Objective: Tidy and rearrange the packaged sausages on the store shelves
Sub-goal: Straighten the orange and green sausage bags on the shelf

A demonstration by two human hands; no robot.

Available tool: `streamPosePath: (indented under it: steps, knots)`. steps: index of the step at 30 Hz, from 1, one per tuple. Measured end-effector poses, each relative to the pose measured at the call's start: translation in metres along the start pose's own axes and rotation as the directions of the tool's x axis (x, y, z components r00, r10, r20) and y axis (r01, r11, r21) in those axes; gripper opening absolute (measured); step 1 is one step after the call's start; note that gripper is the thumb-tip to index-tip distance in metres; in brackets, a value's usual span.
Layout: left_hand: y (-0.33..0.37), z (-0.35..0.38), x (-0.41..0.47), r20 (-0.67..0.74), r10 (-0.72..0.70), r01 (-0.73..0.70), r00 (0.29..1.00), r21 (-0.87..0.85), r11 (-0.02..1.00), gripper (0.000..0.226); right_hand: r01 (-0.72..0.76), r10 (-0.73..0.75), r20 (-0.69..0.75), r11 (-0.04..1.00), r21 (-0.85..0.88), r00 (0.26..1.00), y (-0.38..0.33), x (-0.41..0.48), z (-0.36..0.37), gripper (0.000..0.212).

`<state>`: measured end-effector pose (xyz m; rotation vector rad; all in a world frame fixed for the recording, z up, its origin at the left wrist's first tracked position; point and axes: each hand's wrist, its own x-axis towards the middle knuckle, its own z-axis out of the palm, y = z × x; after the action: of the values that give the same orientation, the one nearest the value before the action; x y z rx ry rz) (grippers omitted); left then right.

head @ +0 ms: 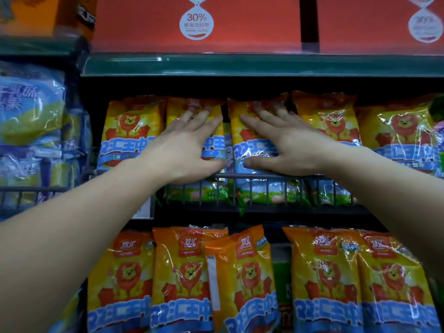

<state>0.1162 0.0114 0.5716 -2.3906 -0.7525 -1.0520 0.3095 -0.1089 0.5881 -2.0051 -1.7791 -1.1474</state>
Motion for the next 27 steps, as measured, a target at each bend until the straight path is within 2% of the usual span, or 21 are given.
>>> streamPosePath:
  steps: [5,11,15,19,23,27]
  knots:
    - [0.001,0.001,0.002,-0.001,-0.009,0.009,1.000,-0.023,1.000,0.089,0.004,-0.007,-0.037,0.996,-0.093,0.999,0.003,0.000,0.003,0.092]
    - [0.010,0.002,0.003,-0.026,-0.057,0.057,0.998,0.023,0.998,0.087,-0.065,0.054,-0.092,0.991,-0.118,0.994,0.001,-0.003,0.009,0.089]
    - [0.021,0.005,0.004,-0.073,-0.088,0.093,0.993,0.067,0.993,0.088,-0.021,0.018,-0.091,0.999,-0.042,0.996,0.001,-0.005,0.011,0.079]
    - [0.036,0.008,0.006,-0.119,-0.120,0.127,0.986,0.052,0.991,0.088,0.030,-0.007,-0.265,0.996,0.082,0.964,0.006,-0.024,0.012,0.065]
    - [0.055,0.010,0.011,-0.151,-0.101,0.110,0.983,0.047,0.993,0.088,-0.032,0.073,-0.351,0.992,0.121,0.933,0.036,-0.052,0.016,0.066]
    - [0.079,0.014,0.020,-0.143,-0.019,0.017,0.990,-0.020,1.000,0.088,-0.122,0.177,-0.298,0.973,0.194,0.938,0.081,-0.074,0.015,0.069]
